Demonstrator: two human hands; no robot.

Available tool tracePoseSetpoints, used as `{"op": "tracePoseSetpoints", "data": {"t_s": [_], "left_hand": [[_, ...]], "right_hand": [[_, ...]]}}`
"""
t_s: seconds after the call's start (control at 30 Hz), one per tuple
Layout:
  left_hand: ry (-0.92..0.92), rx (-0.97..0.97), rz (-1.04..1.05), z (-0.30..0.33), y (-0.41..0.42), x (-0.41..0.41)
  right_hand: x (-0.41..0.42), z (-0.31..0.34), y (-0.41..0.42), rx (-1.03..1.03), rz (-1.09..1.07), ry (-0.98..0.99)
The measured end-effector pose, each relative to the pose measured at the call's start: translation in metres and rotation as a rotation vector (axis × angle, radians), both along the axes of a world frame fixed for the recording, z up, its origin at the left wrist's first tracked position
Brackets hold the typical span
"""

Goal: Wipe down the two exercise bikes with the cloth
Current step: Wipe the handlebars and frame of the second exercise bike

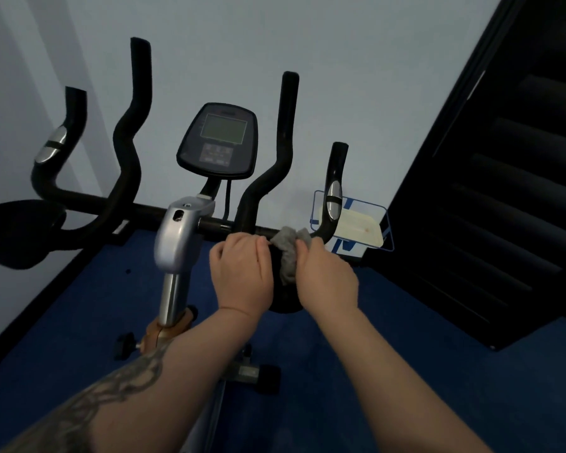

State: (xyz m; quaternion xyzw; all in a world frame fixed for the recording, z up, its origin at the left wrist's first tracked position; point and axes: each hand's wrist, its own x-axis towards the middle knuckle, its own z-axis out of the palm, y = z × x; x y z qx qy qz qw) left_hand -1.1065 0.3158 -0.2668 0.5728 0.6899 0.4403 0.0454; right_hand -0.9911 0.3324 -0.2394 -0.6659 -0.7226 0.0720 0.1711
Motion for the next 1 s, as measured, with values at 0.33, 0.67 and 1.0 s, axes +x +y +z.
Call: {"op": "tracePoseSetpoints", "data": {"t_s": [0.33, 0.67, 1.0], "left_hand": [[0.0, 0.054, -0.019, 0.001, 0.002, -0.003], [-0.023, 0.082, -0.003, -0.003, 0.003, 0.0], [-0.04, 0.176, -0.029, -0.005, 0.004, -0.002]], "right_hand": [[-0.008, 0.005, 0.01, -0.06, -0.033, 0.04], [-0.006, 0.009, 0.017, -0.123, 0.061, -0.071], [0.011, -0.001, -0.004, -0.038, 0.026, -0.015]]}}
